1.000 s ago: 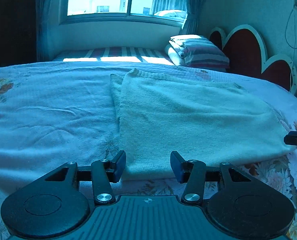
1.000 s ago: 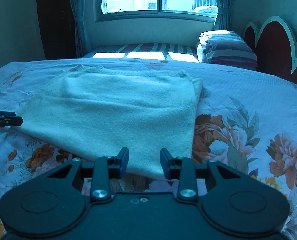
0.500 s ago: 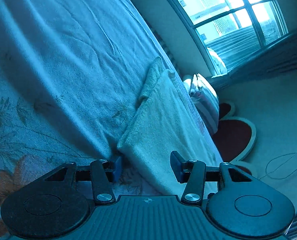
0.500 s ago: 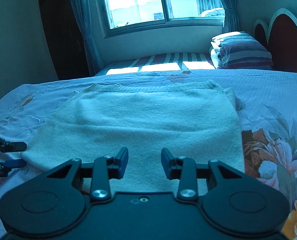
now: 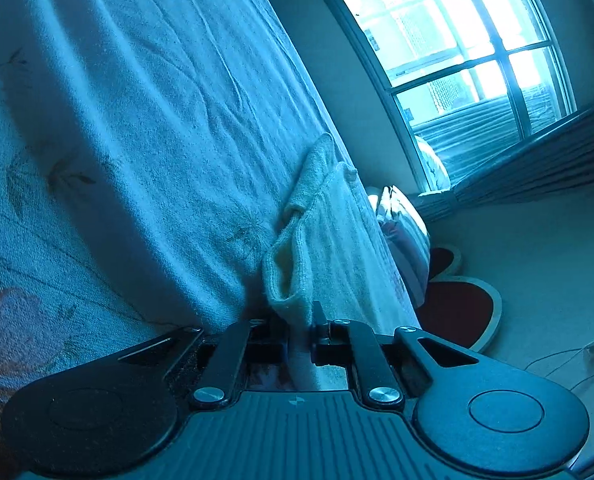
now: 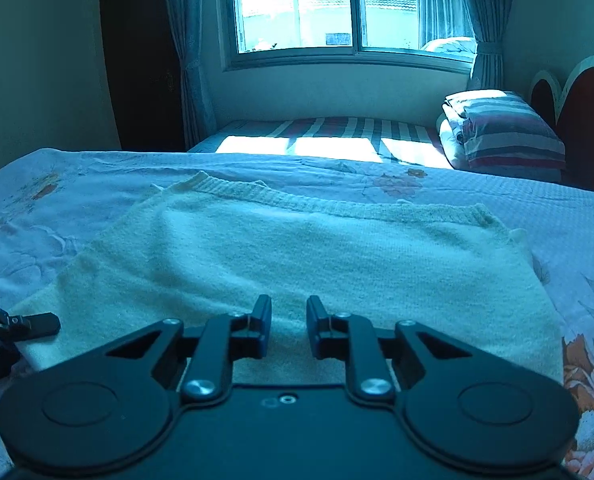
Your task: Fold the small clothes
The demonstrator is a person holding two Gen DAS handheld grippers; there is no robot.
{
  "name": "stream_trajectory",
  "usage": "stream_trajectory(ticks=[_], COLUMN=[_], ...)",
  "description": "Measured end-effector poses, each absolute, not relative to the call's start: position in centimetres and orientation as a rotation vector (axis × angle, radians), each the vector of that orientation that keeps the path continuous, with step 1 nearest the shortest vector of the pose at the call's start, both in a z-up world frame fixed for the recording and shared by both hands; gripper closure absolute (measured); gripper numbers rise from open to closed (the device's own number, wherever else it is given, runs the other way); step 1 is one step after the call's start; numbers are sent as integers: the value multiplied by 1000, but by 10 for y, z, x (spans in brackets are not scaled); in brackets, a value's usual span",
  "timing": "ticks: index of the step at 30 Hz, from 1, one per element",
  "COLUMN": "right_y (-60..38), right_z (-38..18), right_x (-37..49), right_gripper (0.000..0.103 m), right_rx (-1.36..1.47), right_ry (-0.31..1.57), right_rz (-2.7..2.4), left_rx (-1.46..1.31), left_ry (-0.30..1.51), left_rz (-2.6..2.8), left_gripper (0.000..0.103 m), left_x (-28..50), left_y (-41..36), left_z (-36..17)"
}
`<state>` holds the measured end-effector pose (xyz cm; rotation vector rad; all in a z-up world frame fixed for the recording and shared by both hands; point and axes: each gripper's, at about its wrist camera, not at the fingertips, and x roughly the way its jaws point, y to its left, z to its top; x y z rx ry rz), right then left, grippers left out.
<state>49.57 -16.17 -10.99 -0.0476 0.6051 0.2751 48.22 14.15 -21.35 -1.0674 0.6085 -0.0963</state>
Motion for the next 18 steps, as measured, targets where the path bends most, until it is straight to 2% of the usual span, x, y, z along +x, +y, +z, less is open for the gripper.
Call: stream_trajectory(ticks=[6, 9, 18], right_y=[-151, -147, -147], right_z=[-122, -116, -126], right_x=[499, 492, 494], right_gripper=[84, 92, 93], right_rx=[-84, -102, -106], right_ry=[624, 621, 644], right_rz=[234, 196, 183], left_rx=[-990, -994, -882], left_ry=[614, 624, 603], left_rz=[-89, -88, -66], left_gripper=[96, 97, 97], left_x=[481, 484, 486], left_y=[145, 147, 136], left_z=[-206, -207, -180])
